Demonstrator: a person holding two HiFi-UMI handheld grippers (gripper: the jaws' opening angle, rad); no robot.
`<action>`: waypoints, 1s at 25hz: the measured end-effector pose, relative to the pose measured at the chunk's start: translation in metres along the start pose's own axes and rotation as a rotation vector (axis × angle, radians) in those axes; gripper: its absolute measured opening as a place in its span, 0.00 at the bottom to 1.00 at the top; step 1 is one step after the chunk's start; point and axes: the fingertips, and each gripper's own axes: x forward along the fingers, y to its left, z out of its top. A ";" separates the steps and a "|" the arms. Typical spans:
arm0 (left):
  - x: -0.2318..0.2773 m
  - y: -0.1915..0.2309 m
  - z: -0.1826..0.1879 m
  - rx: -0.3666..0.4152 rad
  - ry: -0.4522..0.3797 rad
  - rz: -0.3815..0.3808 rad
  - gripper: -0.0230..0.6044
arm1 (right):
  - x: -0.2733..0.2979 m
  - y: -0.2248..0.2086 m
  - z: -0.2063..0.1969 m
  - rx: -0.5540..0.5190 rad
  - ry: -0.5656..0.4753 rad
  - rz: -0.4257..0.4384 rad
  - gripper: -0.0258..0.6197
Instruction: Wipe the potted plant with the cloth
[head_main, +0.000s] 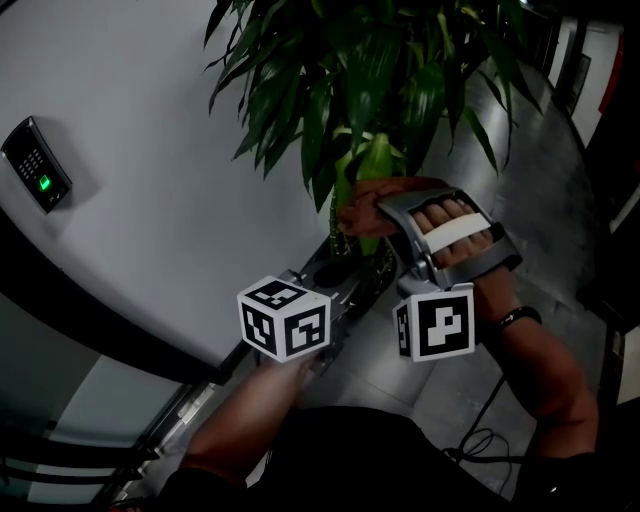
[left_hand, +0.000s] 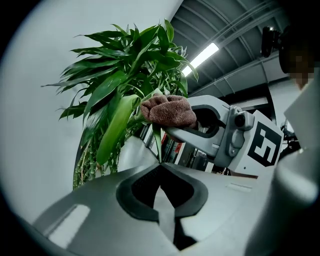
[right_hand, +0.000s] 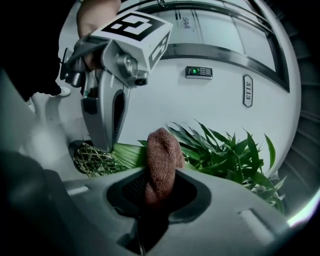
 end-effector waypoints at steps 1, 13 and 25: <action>0.000 -0.001 0.000 0.002 -0.001 -0.001 0.06 | -0.001 0.004 0.002 0.002 -0.006 0.011 0.15; -0.006 0.000 0.002 0.029 0.005 0.020 0.06 | -0.023 0.050 0.027 0.159 -0.102 0.227 0.15; -0.008 -0.001 0.006 0.024 -0.011 0.003 0.06 | -0.023 -0.059 -0.009 0.256 -0.053 -0.001 0.15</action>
